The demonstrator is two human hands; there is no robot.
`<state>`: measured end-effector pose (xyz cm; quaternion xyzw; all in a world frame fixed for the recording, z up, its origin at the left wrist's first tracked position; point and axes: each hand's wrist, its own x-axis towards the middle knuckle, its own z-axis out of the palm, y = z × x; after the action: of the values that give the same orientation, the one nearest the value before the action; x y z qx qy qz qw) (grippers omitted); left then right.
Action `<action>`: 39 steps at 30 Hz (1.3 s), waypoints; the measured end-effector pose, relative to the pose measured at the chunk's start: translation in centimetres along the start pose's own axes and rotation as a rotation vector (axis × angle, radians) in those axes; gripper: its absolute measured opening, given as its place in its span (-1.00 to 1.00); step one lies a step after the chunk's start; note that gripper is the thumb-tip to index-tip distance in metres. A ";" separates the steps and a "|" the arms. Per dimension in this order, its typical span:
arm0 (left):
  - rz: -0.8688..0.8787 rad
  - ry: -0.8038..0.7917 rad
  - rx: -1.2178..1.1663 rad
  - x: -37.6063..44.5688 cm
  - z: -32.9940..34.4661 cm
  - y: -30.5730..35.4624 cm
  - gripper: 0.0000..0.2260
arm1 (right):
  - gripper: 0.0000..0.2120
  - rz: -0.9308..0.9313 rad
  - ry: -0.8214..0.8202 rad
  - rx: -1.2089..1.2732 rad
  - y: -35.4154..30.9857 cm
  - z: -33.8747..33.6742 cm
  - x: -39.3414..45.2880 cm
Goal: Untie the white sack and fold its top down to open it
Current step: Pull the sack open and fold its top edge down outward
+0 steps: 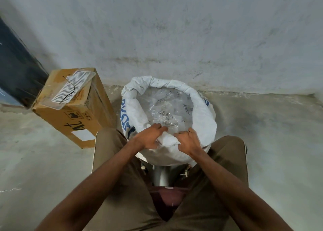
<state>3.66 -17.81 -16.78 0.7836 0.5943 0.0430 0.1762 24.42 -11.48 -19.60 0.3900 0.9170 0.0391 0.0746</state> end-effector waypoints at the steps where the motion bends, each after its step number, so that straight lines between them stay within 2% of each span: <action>1: -0.004 -0.012 0.073 0.4 -0.2 0.0 -0.39 | -0.71 0.008 -0.006 -0.014 0.0 0.0 0.2; 6: -0.099 0.044 0.351 2.4 -1.3 -0.2 -0.49 | -0.59 -0.048 0.123 -0.047 1.7 0.5 1.3; 12: -0.255 0.030 0.310 3.9 -1.7 -0.1 -0.41 | -0.62 -0.019 0.267 -0.053 3.7 0.8 3.5; 14: -0.254 0.022 0.336 4.2 -1.0 0.4 -0.50 | -0.64 0.051 0.233 -0.014 3.9 0.7 4.1; 17: -0.208 0.051 0.361 4.1 0.6 0.5 -0.65 | -0.64 0.095 0.051 0.018 3.7 0.0 4.3; 20: -0.088 0.061 0.408 2.8 2.3 0.0 -0.73 | -0.48 -0.037 -0.030 0.122 2.4 -0.4 3.2; 23: 0.110 0.066 0.476 1.5 4.4 -0.7 -0.67 | -0.39 -0.094 -0.042 0.227 0.9 -0.2 2.2; 26: 0.228 0.165 0.530 0.6 5.3 -1.1 -0.67 | -0.47 -0.118 -0.017 0.215 0.1 0.1 2.3; 29: 0.230 0.142 0.468 0.4 5.3 -0.7 -0.63 | -0.63 -0.128 -0.047 0.187 -0.7 0.1 2.2; 32: 0.162 -0.023 0.275 0.0 4.1 -0.2 -0.65 | -0.69 -0.094 -0.089 0.172 -1.1 1.0 1.4; 34: 0.097 -0.059 0.105 -0.5 3.0 -0.3 -0.67 | -0.67 -0.052 -0.103 0.165 -1.3 1.9 0.8; 36: -0.042 0.070 -0.068 -1.3 2.3 -0.3 -0.71 | -0.58 -0.002 -0.051 0.122 -1.8 3.3 0.3; 39: -0.434 0.473 -0.124 -2.1 3.3 -0.7 -0.77 | -0.50 0.023 0.044 0.127 -2.7 4.6 -0.2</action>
<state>3.36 -20.38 -19.82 0.5946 0.7682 0.2214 0.0854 23.43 -13.46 -24.46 0.4033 0.9146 -0.0098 0.0288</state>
